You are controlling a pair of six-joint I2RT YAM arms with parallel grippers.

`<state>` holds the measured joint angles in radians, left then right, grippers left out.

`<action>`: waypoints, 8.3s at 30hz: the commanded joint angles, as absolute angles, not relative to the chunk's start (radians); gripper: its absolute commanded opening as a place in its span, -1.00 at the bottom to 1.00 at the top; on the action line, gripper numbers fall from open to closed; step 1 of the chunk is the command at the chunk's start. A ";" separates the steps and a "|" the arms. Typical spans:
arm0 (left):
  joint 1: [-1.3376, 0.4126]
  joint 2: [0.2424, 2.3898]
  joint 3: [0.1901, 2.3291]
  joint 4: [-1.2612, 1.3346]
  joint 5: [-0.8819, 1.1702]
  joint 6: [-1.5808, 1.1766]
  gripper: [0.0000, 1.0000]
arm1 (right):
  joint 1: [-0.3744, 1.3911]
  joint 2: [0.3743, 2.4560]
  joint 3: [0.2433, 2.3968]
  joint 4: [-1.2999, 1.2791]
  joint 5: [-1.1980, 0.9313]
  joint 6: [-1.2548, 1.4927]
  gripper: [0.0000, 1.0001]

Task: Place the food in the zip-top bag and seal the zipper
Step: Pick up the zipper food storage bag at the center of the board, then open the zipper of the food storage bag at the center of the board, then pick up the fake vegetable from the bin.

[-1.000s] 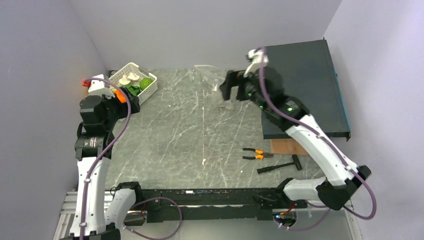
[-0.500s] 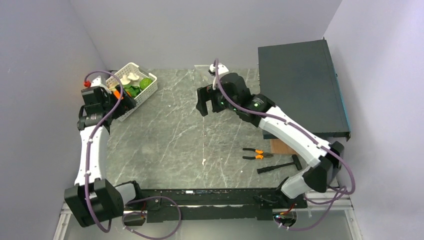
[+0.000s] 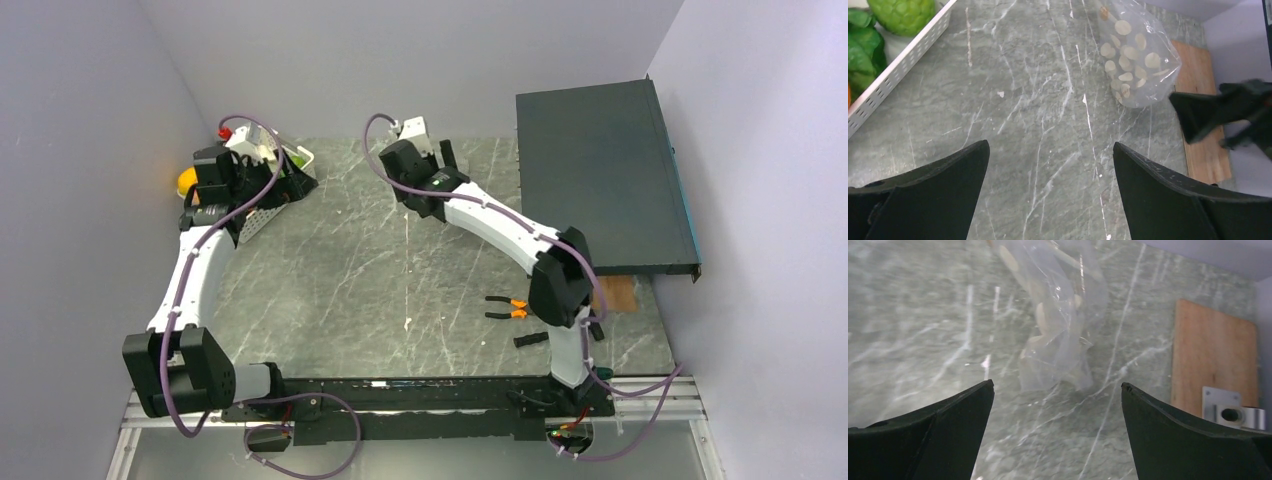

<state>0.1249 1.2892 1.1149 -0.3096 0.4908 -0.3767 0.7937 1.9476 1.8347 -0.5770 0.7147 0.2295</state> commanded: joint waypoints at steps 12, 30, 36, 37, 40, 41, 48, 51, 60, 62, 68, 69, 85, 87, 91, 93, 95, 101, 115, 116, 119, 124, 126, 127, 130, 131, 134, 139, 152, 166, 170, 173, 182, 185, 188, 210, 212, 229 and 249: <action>0.008 1.290 1.074 -0.233 0.545 -0.277 0.98 | 0.722 2.150 1.901 -0.364 0.896 0.010 0.89; 0.069 1.408 1.086 -0.169 0.795 -0.424 0.98 | 0.778 1.730 1.285 0.092 0.562 -0.104 -1.00; 0.123 1.440 1.072 -0.091 0.929 -0.496 0.98 | 0.828 1.511 0.931 0.369 0.347 -0.159 -1.00; 0.124 1.444 1.073 -0.089 0.935 -0.496 0.98 | 0.835 1.496 0.906 0.392 0.335 -0.165 -1.00; 0.125 1.463 1.087 -0.143 0.905 -0.475 0.98 | 0.843 1.465 0.868 0.426 0.263 -0.185 -1.00; 0.128 1.465 1.089 -0.158 0.885 -0.467 0.98 | 0.844 1.462 0.865 0.428 0.247 -0.188 -1.00; 0.171 1.500 1.089 -0.182 0.837 -0.494 0.60 | 0.844 1.421 0.792 0.526 0.219 -0.178 -1.00; 0.197 1.549 1.096 -0.194 0.836 -0.532 0.56 | 0.844 1.410 0.784 0.536 0.207 -0.178 -1.00; 0.176 1.664 1.037 0.027 1.024 -0.723 0.69 | 0.845 1.407 0.776 0.549 0.138 -0.176 -1.00; 0.172 1.670 1.043 0.020 1.029 -0.716 0.70 | 0.844 1.408 0.775 0.551 0.124 -0.175 -1.00; 0.130 1.707 1.043 0.047 1.069 -0.737 0.61 | 0.848 1.409 0.774 0.557 0.107 -0.176 -1.00; 0.119 1.716 1.045 0.046 1.077 -0.737 0.56 | 0.850 1.409 0.774 0.558 0.110 -0.180 -1.00; 0.227 1.615 1.134 -0.202 0.966 -0.521 -1.00 | 1.059 1.435 0.758 0.556 0.337 -0.362 -0.87; 0.227 1.592 1.136 -0.205 0.946 -0.498 -1.00 | 1.095 1.457 0.762 0.545 0.355 -0.386 -0.44; 0.213 1.517 1.124 -0.180 0.910 -0.466 -1.00 | 1.126 1.462 0.800 0.484 0.368 -0.282 0.15; 0.190 1.463 1.122 -0.185 0.857 -0.427 -1.00 | 1.125 1.423 0.806 0.467 0.351 -0.196 0.35; 0.159 1.408 1.101 -0.162 0.811 -0.411 -1.00 | 1.125 1.384 0.837 0.414 0.390 -0.089 0.58; 0.042 1.310 1.071 -0.135 0.727 -0.360 -1.00 | 1.101 1.445 1.185 -0.072 0.567 0.410 0.99; -0.121 1.264 1.050 -0.125 0.685 -0.313 -1.00 | 1.089 1.585 1.525 -0.356 0.641 0.688 0.95; -0.121 1.266 1.050 -0.120 0.693 -0.315 -1.00 | 1.089 1.598 1.536 -0.364 0.642 0.689 0.94; -0.121 1.265 1.047 -0.107 0.704 -0.322 -1.00 | 1.088 1.622 1.544 -0.370 0.672 0.701 0.93; -0.120 1.265 1.044 -0.087 0.731 -0.336 -1.00 | 1.069 1.638 1.521 -0.312 0.651 0.700 0.85; -0.121 1.267 1.047 -0.088 0.743 -0.336 -1.00 | 1.057 1.652 1.520 -0.306 0.640 0.707 0.82; -0.121 1.267 1.048 -0.087 0.750 -0.337 -1.00 | 1.048 1.661 1.517 -0.299 0.622 0.704 0.78; -0.122 1.265 1.045 -0.074 0.766 -0.344 -1.00 | 1.030 1.686 1.516 -0.287 0.595 0.692 0.67; -0.123 1.264 1.043 -0.071 0.769 -0.345 -1.00 | 1.025 1.694 1.520 -0.291 0.593 0.690 0.66; -0.123 1.267 1.044 -0.070 0.772 -0.346 -1.00 | 1.020 1.709 1.526 -0.292 0.597 0.665 0.59; -0.124 1.272 1.044 -0.072 0.764 -0.348 -1.00 | 1.020 1.706 1.516 -0.298 0.621 0.613 0.35; -0.124 1.264 1.051 -0.107 0.711 -0.312 -0.88 | 1.020 1.499 1.279 -0.182 0.813 0.452 -1.00; -0.124 1.160 1.018 -0.138 0.576 -0.194 0.54 | 1.020 1.376 1.170 -0.159 0.905 0.333 -1.00; -0.123 1.112 1.001 -0.173 0.378 -0.163 0.99 | 1.020 1.336 1.121 -0.129 0.937 0.268 -1.00; -0.121 1.103 1.001 -0.217 0.182 -0.160 0.99 | 1.019 1.313 1.090 -0.117 0.949 0.240 -1.00; -0.109 1.140 1.030 -0.303 -0.146 -0.128 0.99 | 1.022 1.303 1.037 -0.071 0.785 0.181 -1.00; -0.103 1.157 1.030 -0.308 -0.231 -0.117 0.99 | 1.022 1.307 1.049 -0.089 0.749 0.183 -1.00; -0.055 1.169 1.013 -0.282 -0.265 -0.160 0.99 | 1.021 1.297 1.047 -0.090 0.701 0.191 -1.00; 0.280 1.373 0.925 0.034 -0.024 -0.647 0.99 | 1.020 1.289 1.004 -0.027 0.693 0.175 -1.00; 0.298 1.394 0.919 0.071 0.011 -0.639 0.99 | 1.022 1.303 1.009 -0.032 0.694 0.175 -1.00; 0.383 1.566 0.867 0.333 0.265 -0.606 0.83 | 1.022 1.314 0.998 -0.019 0.680 0.184 -1.00; 0.399 1.595 0.902 0.251 0.237 -0.528 0.22 | 1.021 1.305 0.986 -0.008 0.672 0.187 -1.00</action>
